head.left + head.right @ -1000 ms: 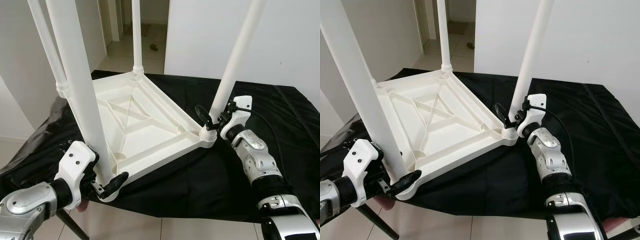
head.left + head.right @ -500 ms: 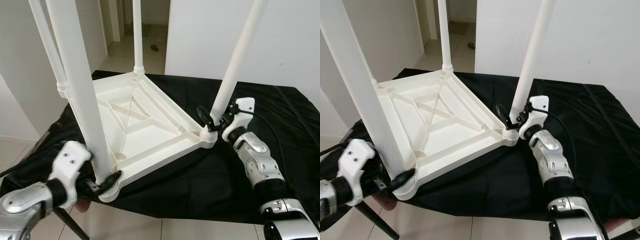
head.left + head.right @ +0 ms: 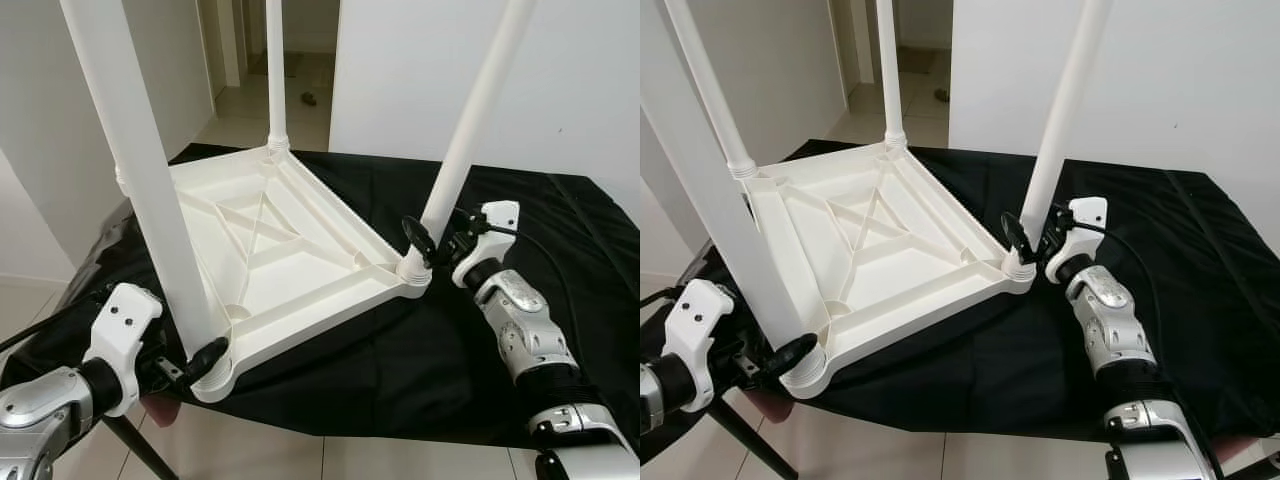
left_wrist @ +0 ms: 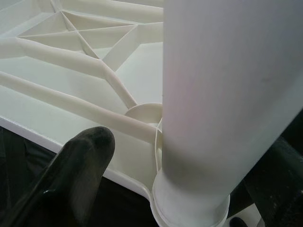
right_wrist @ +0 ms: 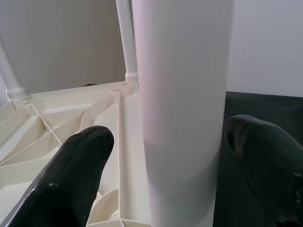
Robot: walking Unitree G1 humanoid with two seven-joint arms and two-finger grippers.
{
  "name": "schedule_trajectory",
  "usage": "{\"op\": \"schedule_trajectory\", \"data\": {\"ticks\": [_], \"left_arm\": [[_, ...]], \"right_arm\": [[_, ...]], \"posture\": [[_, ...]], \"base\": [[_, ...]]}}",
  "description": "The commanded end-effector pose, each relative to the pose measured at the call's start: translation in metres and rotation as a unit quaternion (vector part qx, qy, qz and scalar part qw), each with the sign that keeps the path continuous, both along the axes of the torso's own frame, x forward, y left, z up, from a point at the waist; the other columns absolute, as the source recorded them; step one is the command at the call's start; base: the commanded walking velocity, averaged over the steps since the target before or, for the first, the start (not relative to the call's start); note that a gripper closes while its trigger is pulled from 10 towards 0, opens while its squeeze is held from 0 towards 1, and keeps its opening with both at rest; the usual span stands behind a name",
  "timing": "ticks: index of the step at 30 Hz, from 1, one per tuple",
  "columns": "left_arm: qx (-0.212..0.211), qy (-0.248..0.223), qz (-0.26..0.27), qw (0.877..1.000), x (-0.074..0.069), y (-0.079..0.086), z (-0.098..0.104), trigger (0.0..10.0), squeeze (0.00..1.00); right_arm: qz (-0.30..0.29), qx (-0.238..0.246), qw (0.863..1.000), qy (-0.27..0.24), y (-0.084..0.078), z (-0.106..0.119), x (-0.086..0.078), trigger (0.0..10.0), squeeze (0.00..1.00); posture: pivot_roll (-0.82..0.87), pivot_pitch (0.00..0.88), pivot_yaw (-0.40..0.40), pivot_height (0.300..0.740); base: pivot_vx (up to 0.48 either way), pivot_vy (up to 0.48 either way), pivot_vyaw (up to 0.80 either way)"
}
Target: Building children table
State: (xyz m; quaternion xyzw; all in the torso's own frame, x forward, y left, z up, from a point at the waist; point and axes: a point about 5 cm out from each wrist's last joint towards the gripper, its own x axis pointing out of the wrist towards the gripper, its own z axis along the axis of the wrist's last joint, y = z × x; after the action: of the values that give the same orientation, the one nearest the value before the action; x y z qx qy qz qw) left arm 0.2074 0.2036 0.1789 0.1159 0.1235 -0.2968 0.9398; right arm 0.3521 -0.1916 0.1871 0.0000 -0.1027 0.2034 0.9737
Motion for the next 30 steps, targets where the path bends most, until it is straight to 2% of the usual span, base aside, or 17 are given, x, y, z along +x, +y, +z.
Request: {"op": "schedule_trajectory", "data": {"ticks": [1,8,9,30], "left_arm": [[0.013,-0.018,0.068,0.997,0.0030,0.0110,-0.0019,10.0,0.00],[0.002,-0.030,0.092,0.995,0.0026,0.0142,-0.0028,10.0,0.00],[-0.002,-0.031,0.097,0.995,0.0024,0.0143,-0.0030,10.0,0.00],[-0.002,-0.031,0.097,0.995,0.0024,0.0143,-0.0030,10.0,0.00]], "right_arm": [[0.162,-0.038,0.986,-0.019,0.0150,0.0037,-0.0096,10.0,0.00],[0.133,-0.031,0.990,-0.024,0.0118,0.0023,-0.0102,10.0,0.00],[0.129,-0.027,0.991,-0.023,0.0115,0.0013,-0.0105,10.0,0.00],[0.129,-0.027,0.991,-0.023,0.0115,0.0013,-0.0105,10.0,0.00]], "posture": [[0.20,0.000,0.000,0.740],[0.20,0.000,0.000,0.740],[0.20,0.162,-0.098,0.740],[0.20,0.162,-0.098,0.740]], "base": [[0.000,0.000,0.00],[0.000,0.000,0.00],[0.000,0.000,0.00],[0.000,0.000,0.00]]}}
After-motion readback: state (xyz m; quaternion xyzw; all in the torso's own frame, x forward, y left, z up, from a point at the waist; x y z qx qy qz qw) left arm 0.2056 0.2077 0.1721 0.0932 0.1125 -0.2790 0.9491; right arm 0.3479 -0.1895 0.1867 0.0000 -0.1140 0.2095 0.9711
